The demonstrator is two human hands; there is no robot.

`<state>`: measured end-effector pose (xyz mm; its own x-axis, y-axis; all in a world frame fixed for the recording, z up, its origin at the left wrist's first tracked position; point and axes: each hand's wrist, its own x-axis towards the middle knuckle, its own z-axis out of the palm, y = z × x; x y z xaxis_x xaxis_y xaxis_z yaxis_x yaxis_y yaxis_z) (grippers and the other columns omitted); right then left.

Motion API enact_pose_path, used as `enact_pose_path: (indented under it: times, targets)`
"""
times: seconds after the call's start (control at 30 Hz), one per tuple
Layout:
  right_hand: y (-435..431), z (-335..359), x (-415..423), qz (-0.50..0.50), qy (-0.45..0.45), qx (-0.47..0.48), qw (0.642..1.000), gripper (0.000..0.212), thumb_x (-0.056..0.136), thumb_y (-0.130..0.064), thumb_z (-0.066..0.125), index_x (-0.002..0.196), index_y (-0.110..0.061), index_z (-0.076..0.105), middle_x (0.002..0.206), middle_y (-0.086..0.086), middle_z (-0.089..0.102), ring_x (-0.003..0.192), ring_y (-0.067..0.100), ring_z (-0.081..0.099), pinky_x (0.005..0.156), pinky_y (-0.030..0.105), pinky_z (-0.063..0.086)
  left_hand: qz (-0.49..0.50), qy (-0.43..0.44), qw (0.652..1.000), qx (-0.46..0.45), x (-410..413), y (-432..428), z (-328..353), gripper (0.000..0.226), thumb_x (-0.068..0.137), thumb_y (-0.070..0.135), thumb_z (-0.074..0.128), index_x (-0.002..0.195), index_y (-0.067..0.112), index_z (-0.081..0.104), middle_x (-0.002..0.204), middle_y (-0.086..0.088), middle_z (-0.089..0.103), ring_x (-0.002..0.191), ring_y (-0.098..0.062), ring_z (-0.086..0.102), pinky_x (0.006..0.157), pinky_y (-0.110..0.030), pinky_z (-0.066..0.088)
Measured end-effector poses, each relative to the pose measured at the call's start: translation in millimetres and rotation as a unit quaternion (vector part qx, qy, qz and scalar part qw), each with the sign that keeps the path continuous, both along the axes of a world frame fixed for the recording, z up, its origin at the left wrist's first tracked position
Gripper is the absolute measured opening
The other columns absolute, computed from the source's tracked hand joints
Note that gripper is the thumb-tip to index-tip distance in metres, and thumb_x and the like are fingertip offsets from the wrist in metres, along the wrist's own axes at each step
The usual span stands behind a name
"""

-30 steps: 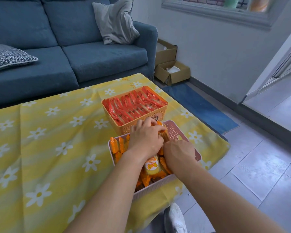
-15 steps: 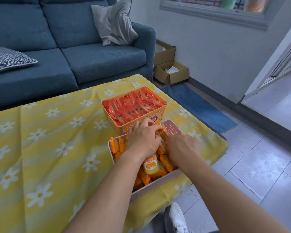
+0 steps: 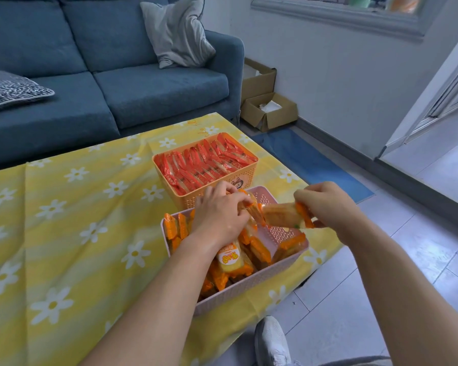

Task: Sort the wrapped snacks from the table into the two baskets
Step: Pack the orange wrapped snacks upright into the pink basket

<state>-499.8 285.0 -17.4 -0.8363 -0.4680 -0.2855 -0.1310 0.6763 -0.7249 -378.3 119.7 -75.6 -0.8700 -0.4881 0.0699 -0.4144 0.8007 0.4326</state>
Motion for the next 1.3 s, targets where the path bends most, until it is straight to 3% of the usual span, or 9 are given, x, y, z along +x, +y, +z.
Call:
enact_pose_path:
  times: [0.17, 0.33, 0.5, 0.6, 0.7, 0.8, 0.93, 1.17, 1.3]
  targets:
    - [-3.1, -2.2, 3.1, -0.03, -0.117, -0.089, 0.989, 0.021, 0.1, -0.021, 0.052, 0.095, -0.006, 0.066, 0.097, 0.016, 0.066, 0.08, 0.023, 0.071, 0.068, 0.036, 0.063, 0.002, 0.059, 0.998, 0.009, -0.3, 3.4, 12.1, 0.04, 0.09, 0.034, 0.057, 0.129, 0.039, 0.059, 0.134, 0.01, 0.049, 0.124, -0.02, 0.035, 0.102, -0.039, 0.032]
    - [-3.3, -8.2, 3.3, -0.021, -0.239, -0.206, 0.949, 0.018, 0.103, -0.01, 0.052, 0.097, -0.005, 0.068, 0.099, 0.016, 0.069, 0.084, 0.026, 0.075, 0.069, 0.036, 0.063, -0.026, 0.186, 0.945, 0.269, 2.8, 7.2, 28.0, 0.041, 0.094, 0.022, 0.066, 0.132, 0.034, 0.057, 0.121, 0.008, 0.062, 0.108, -0.007, 0.059, 0.085, -0.021, 0.052]
    - [-6.5, -11.7, -1.8, 0.079, -0.093, -0.192, 0.974, 0.025, 0.1, -0.015, 0.057, 0.108, -0.03, 0.074, 0.109, -0.007, 0.072, 0.107, 0.015, 0.066, 0.092, 0.036, 0.057, -0.032, 0.214, 0.946, 0.241, 6.0, 1.5, 31.6, 0.031, 0.09, 0.013, 0.073, 0.113, 0.034, 0.069, 0.105, 0.018, 0.066, 0.097, -0.002, 0.063, 0.079, -0.02, 0.054]
    - [-9.4, -8.7, 4.8, 0.185, -0.025, -0.166, 0.968, 0.027, 0.097, -0.025, 0.065, 0.122, -0.036, 0.068, 0.11, -0.008, 0.068, 0.099, 0.016, 0.069, 0.084, 0.035, 0.061, -0.044, 0.22, 0.942, 0.249, 3.9, 4.7, 31.7, 0.031, 0.087, 0.015, 0.077, 0.112, 0.031, 0.071, 0.104, 0.018, 0.07, 0.097, -0.002, 0.066, 0.084, -0.024, 0.057]
    - [-9.4, -8.4, 3.9, 0.17, 0.019, -0.132, 0.976, 0.044, 0.092, -0.018, 0.072, 0.128, -0.039, 0.058, 0.111, -0.003, 0.061, 0.091, 0.022, 0.07, 0.075, 0.036, 0.064, -0.013, 0.256, 0.928, 0.269, 4.8, 4.4, 34.3, 0.027, 0.092, 0.013, 0.07, 0.116, 0.027, 0.07, 0.108, 0.014, 0.071, 0.1, -0.002, 0.066, 0.084, -0.019, 0.055]
    - [-5.9, -11.1, -1.7, 0.119, 0.034, -0.094, 0.988, 0.039, 0.089, -0.018, 0.073, 0.117, -0.04, 0.057, 0.113, -0.006, 0.055, 0.098, 0.02, 0.065, 0.078, 0.036, 0.064, 0.0, 0.194, 0.967, 0.165, 11.3, -0.2, 33.3, 0.024, 0.098, 0.013, 0.059, 0.113, 0.027, 0.07, 0.108, 0.015, 0.069, 0.098, -0.002, 0.063, 0.08, -0.013, 0.051]
    - [-7.3, -18.7, -1.4, 0.101, 0.092, -0.015, 0.99, 0.041, 0.077, -0.028, 0.084, 0.107, -0.029, 0.056, 0.104, -0.006, 0.06, 0.089, 0.016, 0.062, 0.065, 0.031, 0.059, -0.077, -0.01, 0.997, 0.017, 17.4, 3.4, 22.7, 0.029, 0.094, 0.022, 0.058, 0.109, 0.043, 0.069, 0.118, 0.015, 0.06, 0.112, -0.014, 0.048, 0.096, -0.037, 0.045]
    - [-8.9, -15.4, 2.7, 0.129, 0.146, 0.033, 0.98, 0.043, 0.077, -0.032, 0.087, 0.107, -0.029, 0.057, 0.102, -0.007, 0.061, 0.086, 0.016, 0.062, 0.072, 0.037, 0.062, -0.092, -0.111, 0.984, -0.106, 12.1, 12.8, 18.0, 0.038, 0.09, 0.028, 0.062, 0.121, 0.049, 0.064, 0.124, 0.003, 0.042, 0.117, -0.025, 0.037, 0.098, -0.038, 0.039]
    - [-7.9, -14.5, 2.9, 0.139, 0.164, 0.039, 0.976, 0.041, 0.079, -0.026, 0.084, 0.111, -0.03, 0.058, 0.109, -0.005, 0.064, 0.087, 0.018, 0.064, 0.073, 0.043, 0.063, -0.074, -0.069, 0.986, -0.13, 11.8, 9.3, 21.0, 0.021, 0.092, 0.026, 0.064, 0.095, 0.045, 0.072, 0.103, 0.01, 0.044, 0.105, -0.021, 0.041, 0.087, -0.035, 0.04]
